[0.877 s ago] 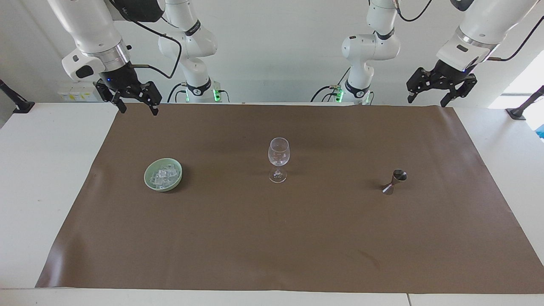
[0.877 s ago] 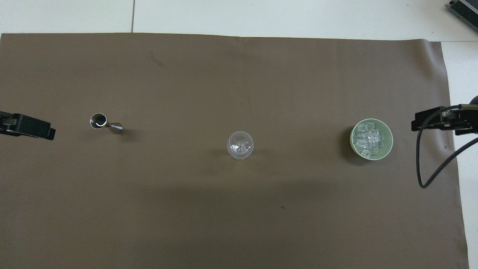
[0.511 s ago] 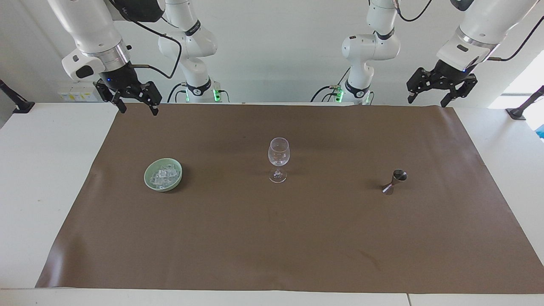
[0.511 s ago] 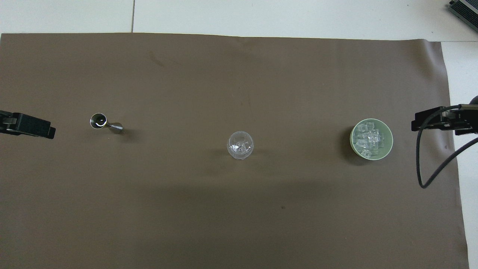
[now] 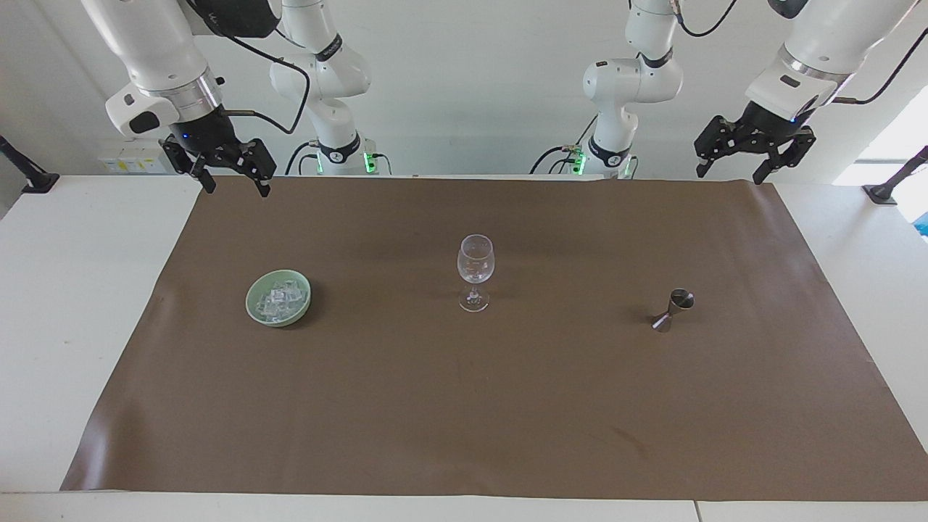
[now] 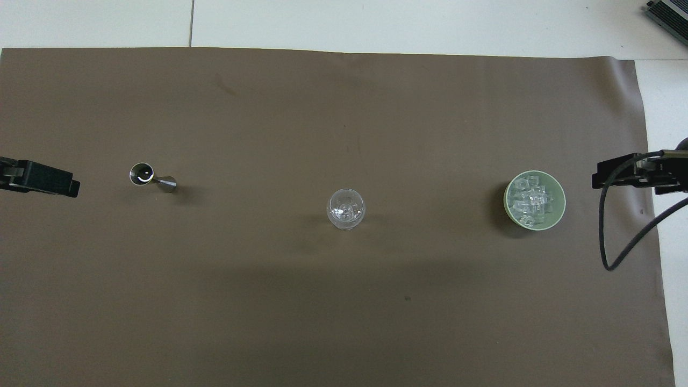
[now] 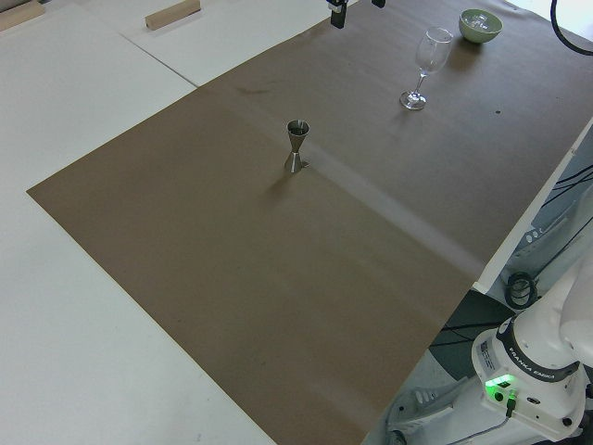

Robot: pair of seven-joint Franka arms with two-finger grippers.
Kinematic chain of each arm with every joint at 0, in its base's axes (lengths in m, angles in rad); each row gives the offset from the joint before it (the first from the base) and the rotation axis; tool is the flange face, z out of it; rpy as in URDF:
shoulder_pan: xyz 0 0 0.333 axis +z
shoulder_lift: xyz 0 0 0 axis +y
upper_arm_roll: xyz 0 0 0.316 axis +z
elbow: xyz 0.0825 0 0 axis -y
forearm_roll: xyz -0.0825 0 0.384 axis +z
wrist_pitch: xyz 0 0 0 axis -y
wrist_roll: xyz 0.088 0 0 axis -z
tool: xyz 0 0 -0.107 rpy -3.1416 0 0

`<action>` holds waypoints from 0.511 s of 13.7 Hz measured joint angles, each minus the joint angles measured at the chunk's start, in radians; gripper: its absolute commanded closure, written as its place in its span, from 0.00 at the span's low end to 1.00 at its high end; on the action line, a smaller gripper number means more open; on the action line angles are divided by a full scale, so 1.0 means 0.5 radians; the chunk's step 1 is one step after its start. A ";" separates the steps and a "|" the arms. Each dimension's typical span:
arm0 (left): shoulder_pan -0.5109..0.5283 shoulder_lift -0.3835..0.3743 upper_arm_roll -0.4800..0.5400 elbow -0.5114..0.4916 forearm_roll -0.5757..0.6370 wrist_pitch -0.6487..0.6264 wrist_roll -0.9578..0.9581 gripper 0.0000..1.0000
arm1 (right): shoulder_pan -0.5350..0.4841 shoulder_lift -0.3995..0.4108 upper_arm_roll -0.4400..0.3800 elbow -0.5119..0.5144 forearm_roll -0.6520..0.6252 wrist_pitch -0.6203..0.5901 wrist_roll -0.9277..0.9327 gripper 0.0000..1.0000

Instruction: Pour wine and add ice with both arms

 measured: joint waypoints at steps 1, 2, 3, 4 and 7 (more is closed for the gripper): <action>0.000 0.000 0.000 -0.001 0.000 0.024 -0.002 0.00 | 0.000 0.000 0.000 0.000 0.000 0.000 0.000 0.00; 0.000 0.000 0.000 -0.001 0.000 0.054 -0.007 0.00 | 0.000 0.000 0.000 0.000 0.000 0.000 0.000 0.00; 0.000 0.000 0.000 -0.001 0.000 0.076 -0.014 0.00 | 0.000 0.000 0.000 0.000 0.000 0.000 0.000 0.00; 0.000 0.000 0.000 -0.003 0.000 0.099 -0.017 0.00 | 0.000 0.000 0.000 0.000 0.000 0.000 0.000 0.00; 0.000 0.012 0.000 -0.004 0.000 0.136 -0.020 0.00 | 0.000 0.000 0.000 0.000 0.000 0.000 0.000 0.00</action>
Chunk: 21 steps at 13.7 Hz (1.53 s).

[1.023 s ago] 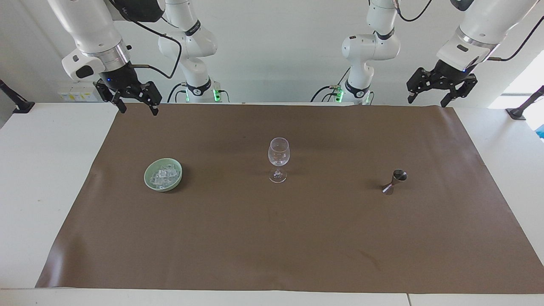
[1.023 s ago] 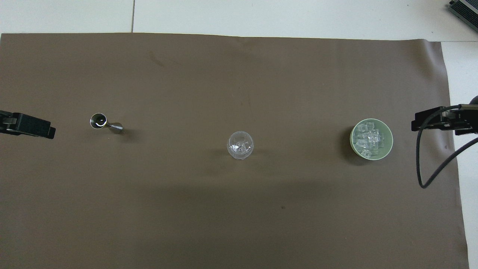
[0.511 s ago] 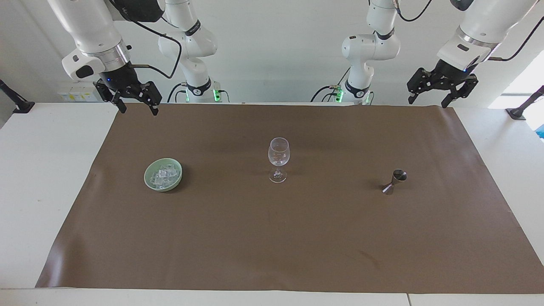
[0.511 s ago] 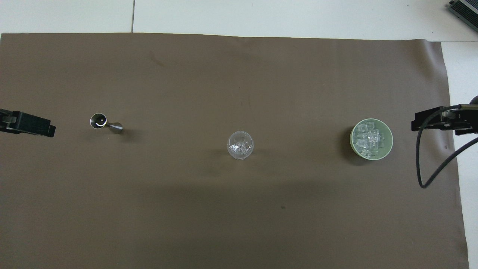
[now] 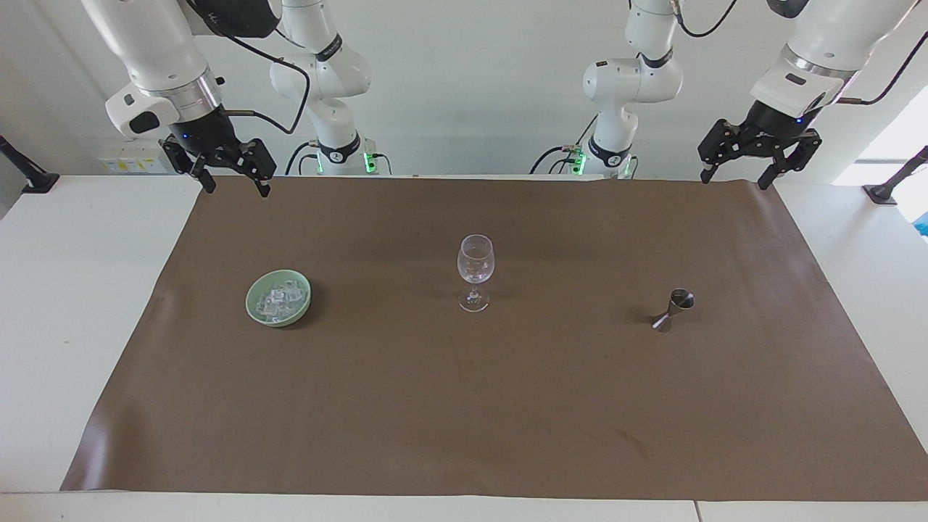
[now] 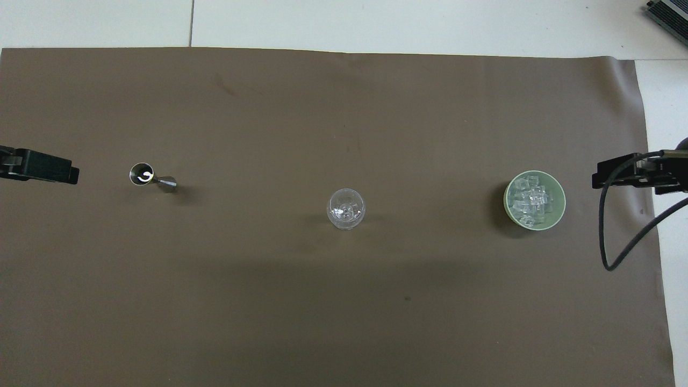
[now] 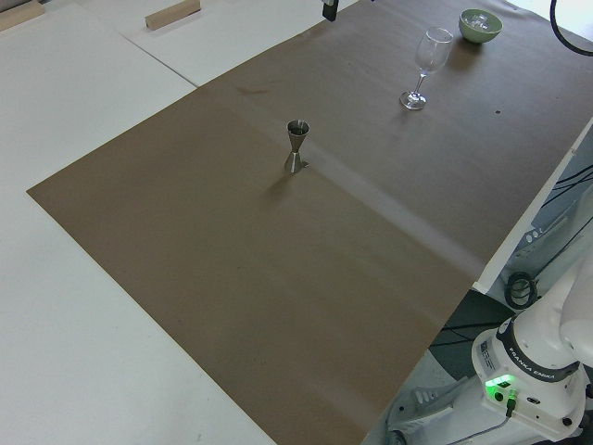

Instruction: Pour wine and add ice with both arms

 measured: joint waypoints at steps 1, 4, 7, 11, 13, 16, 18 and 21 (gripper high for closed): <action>0.000 0.012 0.000 0.002 0.000 0.006 0.000 0.00 | 0.000 0.000 0.000 0.000 0.000 0.000 0.000 0.00; -0.010 0.088 -0.001 0.051 0.000 0.032 -0.001 0.00 | 0.000 0.000 0.000 0.000 0.000 0.000 0.000 0.00; -0.022 0.194 0.000 0.170 0.000 0.034 -0.006 0.00 | 0.000 0.000 0.000 0.000 0.000 0.000 0.000 0.00; -0.034 0.396 0.017 0.340 0.000 0.034 -0.010 0.00 | 0.000 0.000 0.000 0.000 0.000 0.000 0.000 0.00; -0.065 0.530 0.061 0.433 0.000 0.034 -0.017 0.00 | 0.000 0.000 0.000 0.000 0.000 0.000 0.000 0.00; -0.083 0.709 0.111 0.574 0.000 0.033 -0.025 0.00 | 0.000 0.000 0.000 0.000 0.000 0.000 0.000 0.00; -0.092 0.792 0.147 0.627 0.000 0.033 -0.042 0.00 | 0.000 0.000 0.000 0.000 0.000 0.000 0.000 0.00; -0.100 0.844 0.170 0.645 -0.012 0.047 -0.293 0.00 | 0.000 0.000 0.000 0.000 0.000 0.000 0.000 0.00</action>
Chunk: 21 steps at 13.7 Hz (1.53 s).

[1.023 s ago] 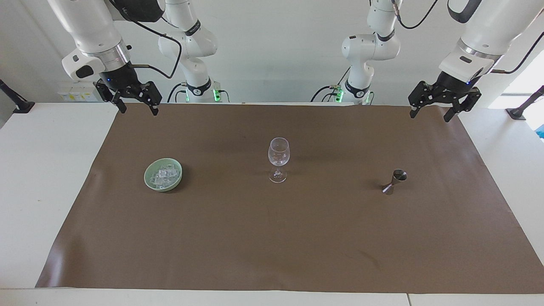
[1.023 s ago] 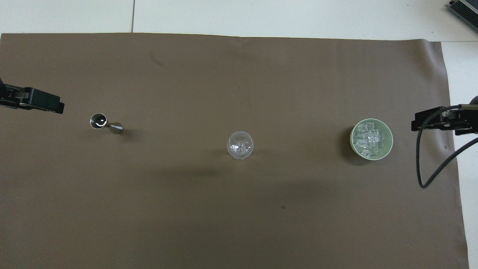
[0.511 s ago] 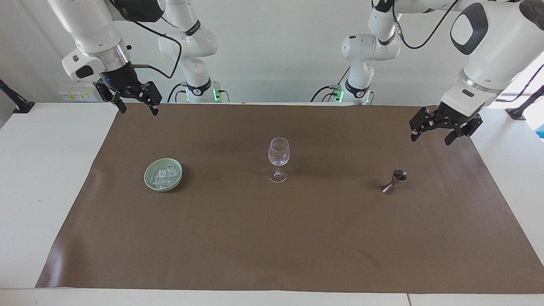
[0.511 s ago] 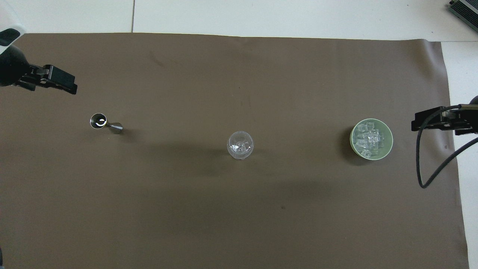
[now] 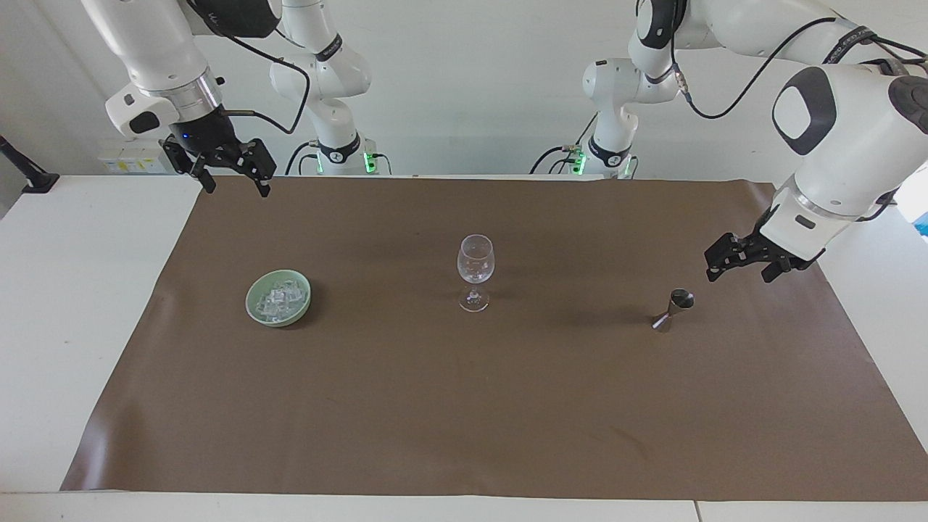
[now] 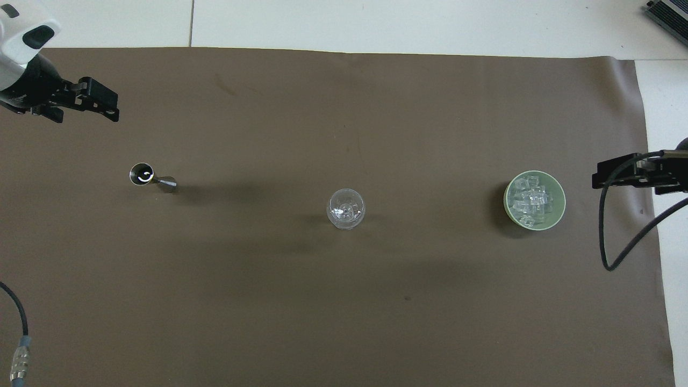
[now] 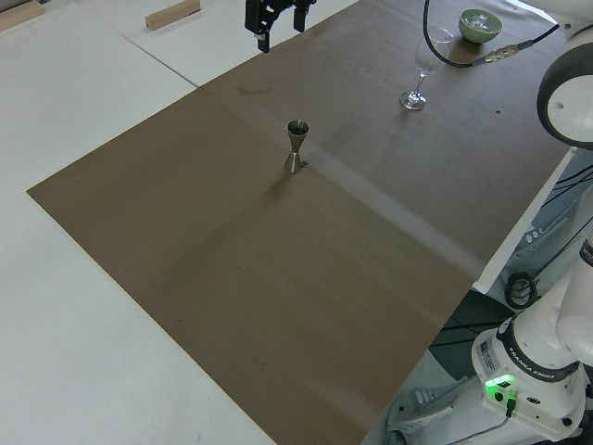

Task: Pour wine and add ice with both arms
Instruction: 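Move the open left gripper toward the metal jigger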

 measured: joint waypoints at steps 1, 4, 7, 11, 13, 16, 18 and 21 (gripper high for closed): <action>-0.002 0.004 0.000 0.001 -0.025 0.006 -0.113 0.00 | 0.000 0.000 0.000 0.000 0.000 0.000 0.000 0.00; -0.005 0.020 0.000 -0.019 -0.075 0.038 -0.422 0.00 | 0.000 0.000 0.000 0.000 0.000 0.000 0.000 0.00; -0.003 0.044 0.005 -0.093 -0.162 0.114 -0.731 0.00 | 0.000 0.000 0.000 0.000 0.000 0.000 0.000 0.00; 0.012 0.058 0.035 -0.177 -0.373 0.191 -1.200 0.00 | 0.000 0.000 0.000 0.000 0.000 0.000 0.000 0.00; 0.038 0.074 0.046 -0.202 -0.481 0.211 -1.428 0.00 | 0.000 0.000 0.000 0.000 0.000 0.000 0.000 0.00; 0.077 0.117 0.115 -0.221 -0.646 0.247 -1.657 0.00 | 0.000 0.000 0.000 0.000 0.000 0.000 0.000 0.00; 0.095 0.137 0.147 -0.257 -0.695 0.277 -1.747 0.00 | 0.000 0.000 0.000 0.000 0.000 0.000 0.000 0.00; 0.112 0.141 0.214 -0.343 -0.889 0.370 -1.820 0.00 | 0.000 0.000 0.000 0.000 0.000 0.000 0.000 0.00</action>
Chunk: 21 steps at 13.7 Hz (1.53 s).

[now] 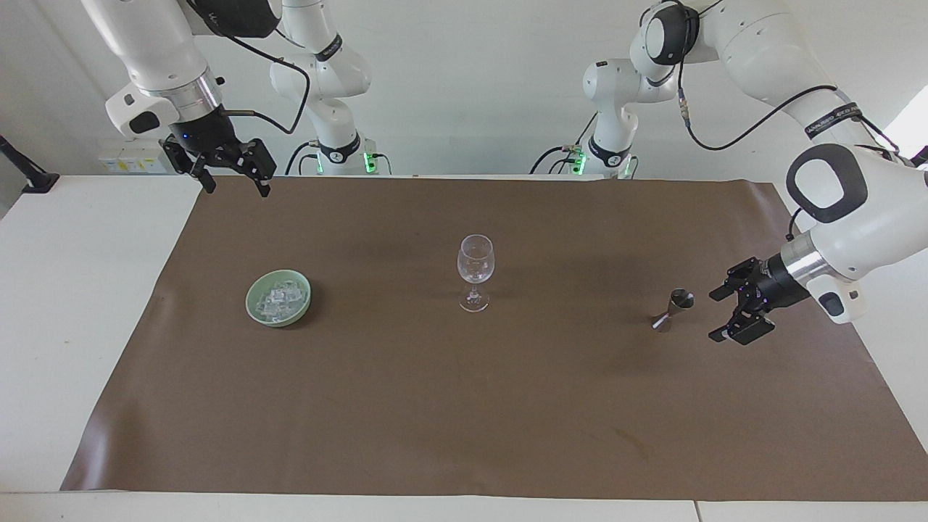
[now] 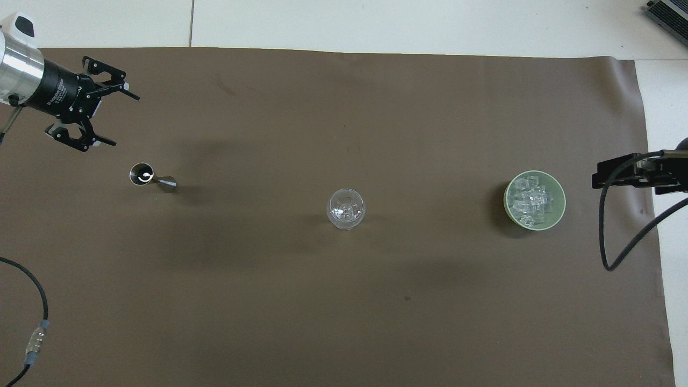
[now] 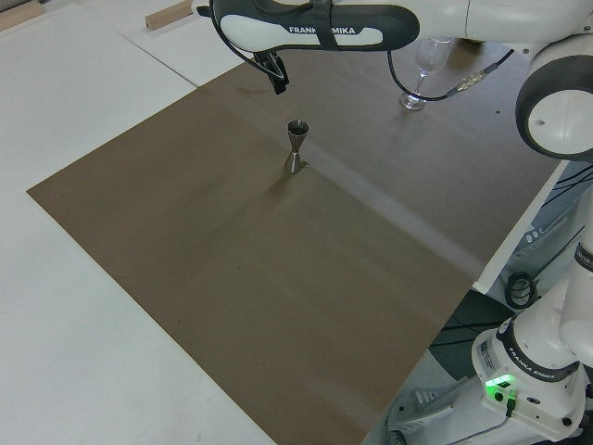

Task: Pour wine and add ice with both arms
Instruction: 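Move the open left gripper toward the metal jigger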

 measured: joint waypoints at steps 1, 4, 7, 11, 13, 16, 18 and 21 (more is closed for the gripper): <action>0.003 0.000 0.037 -0.027 -0.055 0.014 -0.008 0.00 | 0.000 0.000 0.000 0.000 0.000 0.000 0.000 0.00; 0.021 0.000 0.067 -0.112 -0.102 0.074 -0.118 0.00 | 0.000 0.000 0.000 0.000 0.000 0.000 0.000 0.00; 0.022 0.000 0.068 -0.194 -0.145 0.150 -0.330 0.00 | 0.000 0.000 0.000 0.000 0.000 0.000 0.000 0.00; 0.029 -0.015 0.080 -0.317 -0.317 0.282 -0.548 0.00 | 0.000 0.000 0.000 0.000 0.000 0.000 0.000 0.00; 0.047 -0.041 0.082 -0.436 -0.403 0.383 -0.589 0.00 | 0.000 0.000 0.000 0.000 0.000 0.000 0.000 0.00; 0.049 -0.106 0.075 -0.653 -0.513 0.577 -0.688 0.00 | 0.000 0.000 0.000 0.000 0.000 0.000 0.000 0.00; 0.043 -0.148 0.062 -0.764 -0.533 0.643 -0.804 0.00 | 0.000 0.000 0.000 0.000 0.000 0.000 0.000 0.00; 0.047 -0.219 0.062 -0.927 -0.649 0.693 -0.852 0.00 | 0.000 0.000 0.000 0.000 0.000 0.000 0.000 0.00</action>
